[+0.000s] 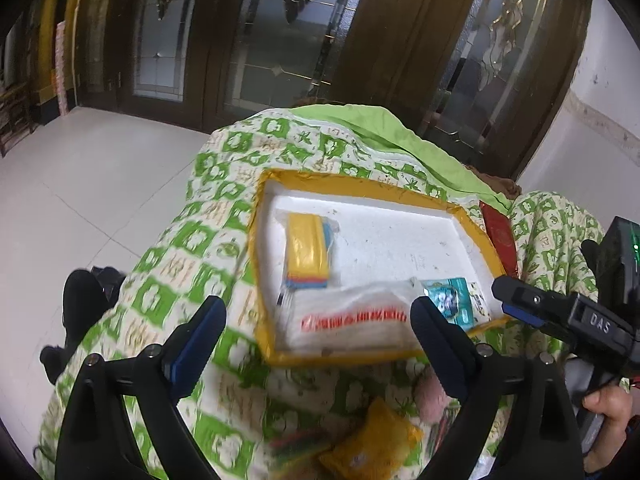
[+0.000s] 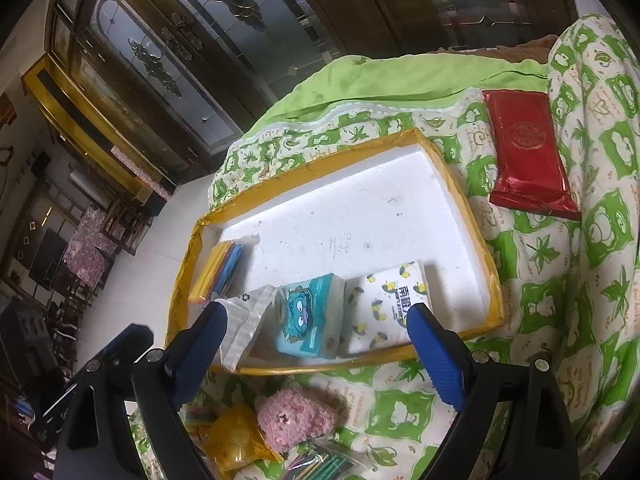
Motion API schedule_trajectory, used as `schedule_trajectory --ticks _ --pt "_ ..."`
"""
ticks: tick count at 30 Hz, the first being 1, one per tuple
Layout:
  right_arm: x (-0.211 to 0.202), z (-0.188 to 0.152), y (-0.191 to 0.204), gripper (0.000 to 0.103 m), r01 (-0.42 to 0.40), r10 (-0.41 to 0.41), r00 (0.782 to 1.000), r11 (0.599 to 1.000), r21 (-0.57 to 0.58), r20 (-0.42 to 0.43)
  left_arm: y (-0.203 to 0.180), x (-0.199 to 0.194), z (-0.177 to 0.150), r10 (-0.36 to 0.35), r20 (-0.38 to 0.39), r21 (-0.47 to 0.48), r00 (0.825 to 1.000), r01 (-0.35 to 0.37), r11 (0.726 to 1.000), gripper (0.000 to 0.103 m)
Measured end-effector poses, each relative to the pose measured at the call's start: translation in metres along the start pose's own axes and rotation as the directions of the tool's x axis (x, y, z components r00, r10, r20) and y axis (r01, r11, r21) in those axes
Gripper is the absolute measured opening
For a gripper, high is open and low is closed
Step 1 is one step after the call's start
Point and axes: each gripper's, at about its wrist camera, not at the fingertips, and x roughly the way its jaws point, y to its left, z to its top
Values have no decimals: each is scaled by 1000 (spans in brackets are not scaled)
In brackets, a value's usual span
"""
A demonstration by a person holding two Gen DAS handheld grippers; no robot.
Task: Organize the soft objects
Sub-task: 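Move both tools back from the tray toward the remaining pile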
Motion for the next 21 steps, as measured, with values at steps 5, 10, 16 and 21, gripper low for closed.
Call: schedule_trajectory --ticks 5,10,16,21 --pt "-4 -5 -1 94 5 -5 1000 1000 -6 -1 3 -8 -16 12 -4 -6 1000 -12 1000 93" --pt "-13 -12 -1 95 9 -9 1000 1000 -12 7 3 -15 -27 11 -9 -7 1000 -11 1000 93" --pt "-24 -22 -2 95 2 -2 1000 1000 -22 6 -1 -25 -41 17 -9 11 1000 -16 1000 93" --pt "-31 -34 -1 95 -1 1 1000 999 -32 -8 -2 -32 -52 21 -17 17 1000 -20 1000 93"
